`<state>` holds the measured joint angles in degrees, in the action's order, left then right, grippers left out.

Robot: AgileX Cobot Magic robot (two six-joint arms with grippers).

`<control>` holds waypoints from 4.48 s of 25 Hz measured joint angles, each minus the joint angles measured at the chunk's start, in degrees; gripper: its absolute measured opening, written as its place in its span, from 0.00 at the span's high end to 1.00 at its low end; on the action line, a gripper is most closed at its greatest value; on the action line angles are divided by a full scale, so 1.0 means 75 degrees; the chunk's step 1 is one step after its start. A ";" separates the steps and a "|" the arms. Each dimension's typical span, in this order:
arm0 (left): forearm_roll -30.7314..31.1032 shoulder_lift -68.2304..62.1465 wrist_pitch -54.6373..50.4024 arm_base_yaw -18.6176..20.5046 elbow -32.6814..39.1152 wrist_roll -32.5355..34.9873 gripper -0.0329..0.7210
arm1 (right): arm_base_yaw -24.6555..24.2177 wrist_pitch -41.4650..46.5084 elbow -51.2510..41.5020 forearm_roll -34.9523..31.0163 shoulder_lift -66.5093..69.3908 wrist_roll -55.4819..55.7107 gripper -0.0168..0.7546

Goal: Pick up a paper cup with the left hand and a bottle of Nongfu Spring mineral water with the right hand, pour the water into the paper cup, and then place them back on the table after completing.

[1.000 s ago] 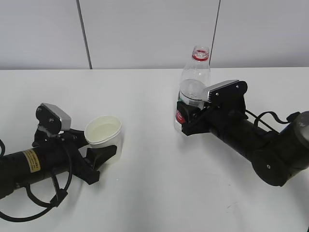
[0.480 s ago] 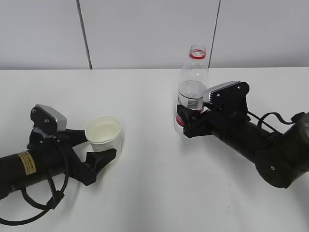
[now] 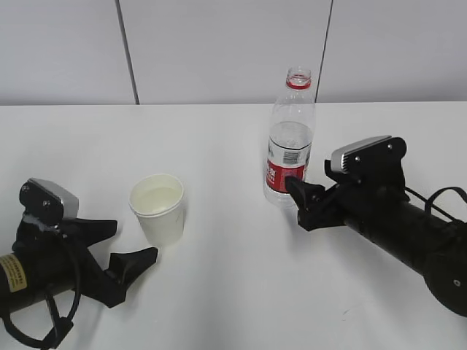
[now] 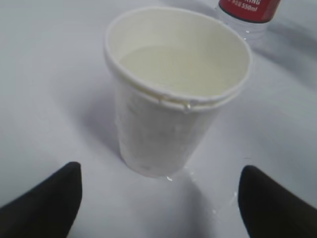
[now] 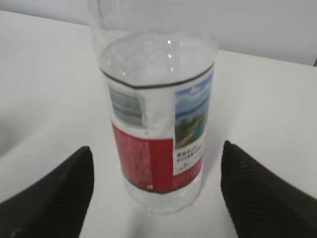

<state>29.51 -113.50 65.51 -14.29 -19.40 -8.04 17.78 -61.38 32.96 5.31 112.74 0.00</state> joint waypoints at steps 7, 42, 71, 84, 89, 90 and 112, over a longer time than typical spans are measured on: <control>-0.1022 0.0535 0.0002 0.0000 0.0686 0.0414 0.18 | 0.0000 -0.0464 -0.0786 -0.0284 0.0002 0.0000 0.21; -0.4654 0.1711 -0.4073 0.0692 -0.1200 0.1576 0.18 | -0.1056 0.3759 0.0459 -0.2845 -0.1352 -0.0698 0.22; -0.3664 0.2353 -1.5453 0.0738 -0.5734 0.1583 0.22 | -0.1539 1.5489 0.4923 -0.1498 -0.1995 -0.0868 0.22; -0.3505 0.3771 -1.6335 0.0738 -0.5459 0.1583 0.22 | -0.1539 1.6751 0.4710 -0.1219 -0.2504 -0.0882 0.22; -0.3608 0.4719 -1.6424 0.0738 -0.4915 0.1583 0.22 | -0.1539 1.6786 0.4035 -0.1200 -0.3486 -0.0882 0.22; -0.3672 0.4865 -1.6440 0.0738 -0.4822 0.1583 0.22 | -0.1539 1.6786 0.3898 -0.1200 -0.3707 -0.0887 0.22; -0.4192 0.8987 -1.7786 0.0738 -0.3396 0.1583 0.22 | -0.1539 1.7278 0.1433 -0.1183 -0.8141 -0.0887 0.22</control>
<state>-1.93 -46.10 -67.88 -8.75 -44.87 3.83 6.24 68.20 43.70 -3.56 51.68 -6.66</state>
